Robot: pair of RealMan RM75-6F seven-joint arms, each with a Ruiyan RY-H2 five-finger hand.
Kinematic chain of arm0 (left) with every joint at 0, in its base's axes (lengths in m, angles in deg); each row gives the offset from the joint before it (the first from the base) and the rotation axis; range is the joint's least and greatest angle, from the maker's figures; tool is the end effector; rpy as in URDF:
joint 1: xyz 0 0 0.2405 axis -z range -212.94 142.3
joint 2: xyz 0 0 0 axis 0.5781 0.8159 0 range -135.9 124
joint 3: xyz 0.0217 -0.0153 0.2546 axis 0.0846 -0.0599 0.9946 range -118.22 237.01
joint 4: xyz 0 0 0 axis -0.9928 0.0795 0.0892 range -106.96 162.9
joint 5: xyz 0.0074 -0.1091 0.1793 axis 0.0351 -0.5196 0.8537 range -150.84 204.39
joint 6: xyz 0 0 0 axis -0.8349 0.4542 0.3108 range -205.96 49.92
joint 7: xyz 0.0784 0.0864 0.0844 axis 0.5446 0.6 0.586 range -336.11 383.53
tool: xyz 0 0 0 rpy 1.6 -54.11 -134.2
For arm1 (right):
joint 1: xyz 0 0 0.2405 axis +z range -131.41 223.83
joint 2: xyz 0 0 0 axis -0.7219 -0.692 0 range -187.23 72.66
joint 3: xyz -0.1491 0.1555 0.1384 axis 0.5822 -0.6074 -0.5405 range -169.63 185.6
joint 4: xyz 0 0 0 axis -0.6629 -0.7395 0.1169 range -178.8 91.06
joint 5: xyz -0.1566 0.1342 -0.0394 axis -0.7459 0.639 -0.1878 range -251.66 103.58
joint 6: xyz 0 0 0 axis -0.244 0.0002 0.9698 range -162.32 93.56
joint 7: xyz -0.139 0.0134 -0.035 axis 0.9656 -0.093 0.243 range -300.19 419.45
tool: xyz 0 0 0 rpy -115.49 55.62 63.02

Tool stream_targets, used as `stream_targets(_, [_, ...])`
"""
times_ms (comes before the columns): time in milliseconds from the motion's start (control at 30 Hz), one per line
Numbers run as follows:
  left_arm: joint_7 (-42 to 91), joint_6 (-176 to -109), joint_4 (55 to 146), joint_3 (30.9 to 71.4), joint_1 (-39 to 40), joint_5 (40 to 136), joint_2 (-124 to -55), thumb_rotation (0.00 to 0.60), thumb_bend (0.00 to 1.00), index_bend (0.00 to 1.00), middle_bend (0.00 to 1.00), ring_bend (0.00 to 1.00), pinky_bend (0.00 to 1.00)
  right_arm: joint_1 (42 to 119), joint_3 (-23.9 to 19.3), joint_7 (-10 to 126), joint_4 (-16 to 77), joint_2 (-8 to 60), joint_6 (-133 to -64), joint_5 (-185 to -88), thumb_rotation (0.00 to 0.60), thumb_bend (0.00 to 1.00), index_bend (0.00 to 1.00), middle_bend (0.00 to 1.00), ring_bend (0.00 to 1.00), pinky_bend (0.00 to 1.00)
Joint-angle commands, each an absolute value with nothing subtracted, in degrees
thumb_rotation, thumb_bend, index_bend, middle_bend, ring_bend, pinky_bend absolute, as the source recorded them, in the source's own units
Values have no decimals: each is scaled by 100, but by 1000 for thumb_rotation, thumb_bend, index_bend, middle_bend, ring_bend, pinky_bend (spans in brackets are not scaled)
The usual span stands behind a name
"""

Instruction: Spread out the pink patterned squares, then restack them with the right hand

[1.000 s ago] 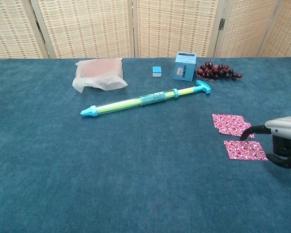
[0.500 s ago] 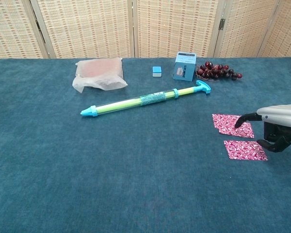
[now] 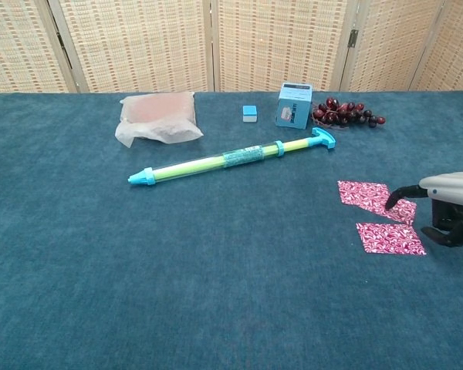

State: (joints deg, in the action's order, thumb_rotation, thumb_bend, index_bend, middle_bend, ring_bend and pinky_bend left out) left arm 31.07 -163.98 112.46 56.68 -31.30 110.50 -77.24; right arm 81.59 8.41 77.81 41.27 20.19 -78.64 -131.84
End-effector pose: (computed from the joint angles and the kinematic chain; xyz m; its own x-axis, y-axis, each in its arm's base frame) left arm -0.3332 0.1768 0.1349 0.5172 0.0009 0.8558 0.8547 0.0501 -0.5166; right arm -0.2740 -0.2960 0.0127 0.5164 -0.5495 0.6568 -0.8471 -0.2152 0.4859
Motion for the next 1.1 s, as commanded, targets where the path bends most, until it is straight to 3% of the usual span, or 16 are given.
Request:
stream_targets(33, [3106,-16400,11246,5668,-3129,11053,-7725,600,256,229,46,42,107,8123,871,7791,4136,1977,-7898,-13163,600,594,163,1000,1000,1000])
stream_targets(500, [3139,-16434,11293,5677,-3140,11091,-7725,600,256,228,46,42,107,7804,1077,7767,4502,1604,-8286,-13416,600,594,163,1000,1000,1000])
stream_targets(1100, [3153,-16445,11326,5658,-3132,11100,-7700,600,256,228,46,42,107,7663,1179,7778,4419,1569,-8230,-13460,600,597,162,1000,1000,1000])
